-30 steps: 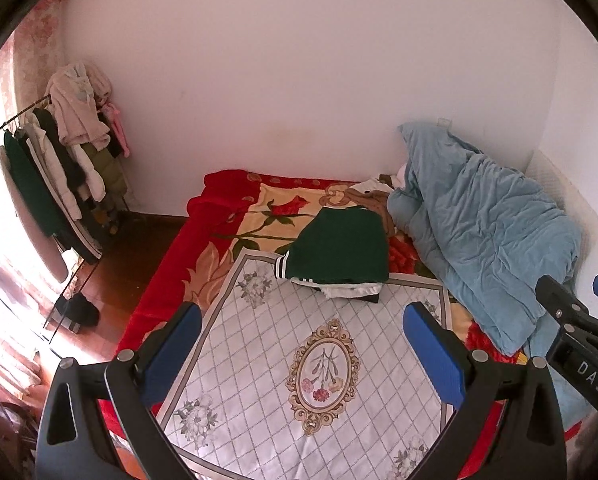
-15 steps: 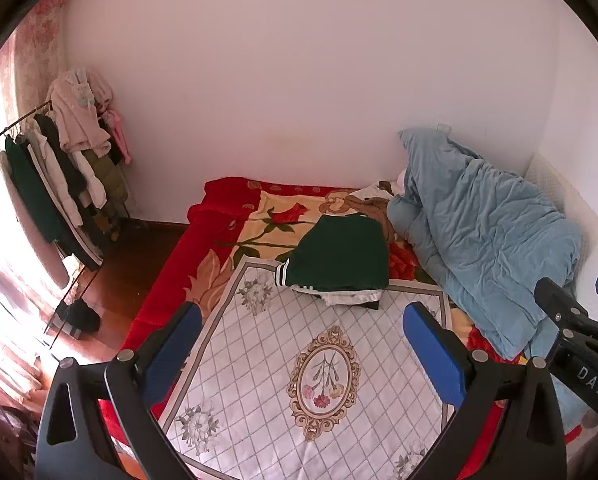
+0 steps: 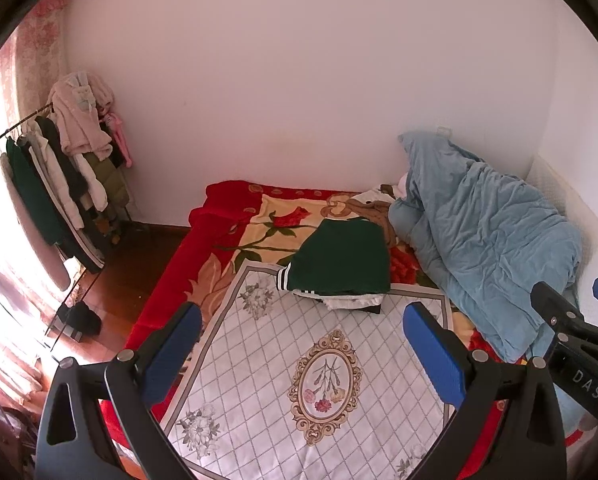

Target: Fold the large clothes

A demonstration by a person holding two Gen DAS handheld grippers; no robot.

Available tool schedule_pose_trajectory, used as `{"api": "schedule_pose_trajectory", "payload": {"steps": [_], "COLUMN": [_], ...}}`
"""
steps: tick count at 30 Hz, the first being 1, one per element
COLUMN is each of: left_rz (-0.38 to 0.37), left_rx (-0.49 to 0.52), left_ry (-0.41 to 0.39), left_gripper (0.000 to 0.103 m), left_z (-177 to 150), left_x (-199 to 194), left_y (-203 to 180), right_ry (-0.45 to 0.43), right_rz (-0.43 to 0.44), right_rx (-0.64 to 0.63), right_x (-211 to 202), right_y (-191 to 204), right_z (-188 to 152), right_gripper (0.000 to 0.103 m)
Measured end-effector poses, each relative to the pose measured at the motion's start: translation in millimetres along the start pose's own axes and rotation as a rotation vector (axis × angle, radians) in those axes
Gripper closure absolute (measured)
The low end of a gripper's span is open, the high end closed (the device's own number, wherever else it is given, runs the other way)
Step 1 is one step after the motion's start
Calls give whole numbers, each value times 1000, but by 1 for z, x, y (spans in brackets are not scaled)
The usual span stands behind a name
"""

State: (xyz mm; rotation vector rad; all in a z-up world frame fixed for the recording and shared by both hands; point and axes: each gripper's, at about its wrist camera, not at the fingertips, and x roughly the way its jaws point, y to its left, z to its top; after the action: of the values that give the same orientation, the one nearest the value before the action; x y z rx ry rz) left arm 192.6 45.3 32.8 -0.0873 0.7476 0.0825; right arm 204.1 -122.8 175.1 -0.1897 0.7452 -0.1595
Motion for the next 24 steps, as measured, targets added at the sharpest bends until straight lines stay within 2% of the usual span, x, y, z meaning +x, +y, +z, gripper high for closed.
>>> {"api": "schedule_pose_trajectory", "payload": {"steps": [24], "left_rz": [8], "left_rx": [-11], "left_ry": [-6], "left_gripper": [0], "left_z": [2], "left_x": [5], "left_y": [6], "right_ry": [-6], "right_rz": [3], "right_rx": [13], "right_x": [-1], "right_y": [14], "right_z": [-1], "right_gripper": [7]}}
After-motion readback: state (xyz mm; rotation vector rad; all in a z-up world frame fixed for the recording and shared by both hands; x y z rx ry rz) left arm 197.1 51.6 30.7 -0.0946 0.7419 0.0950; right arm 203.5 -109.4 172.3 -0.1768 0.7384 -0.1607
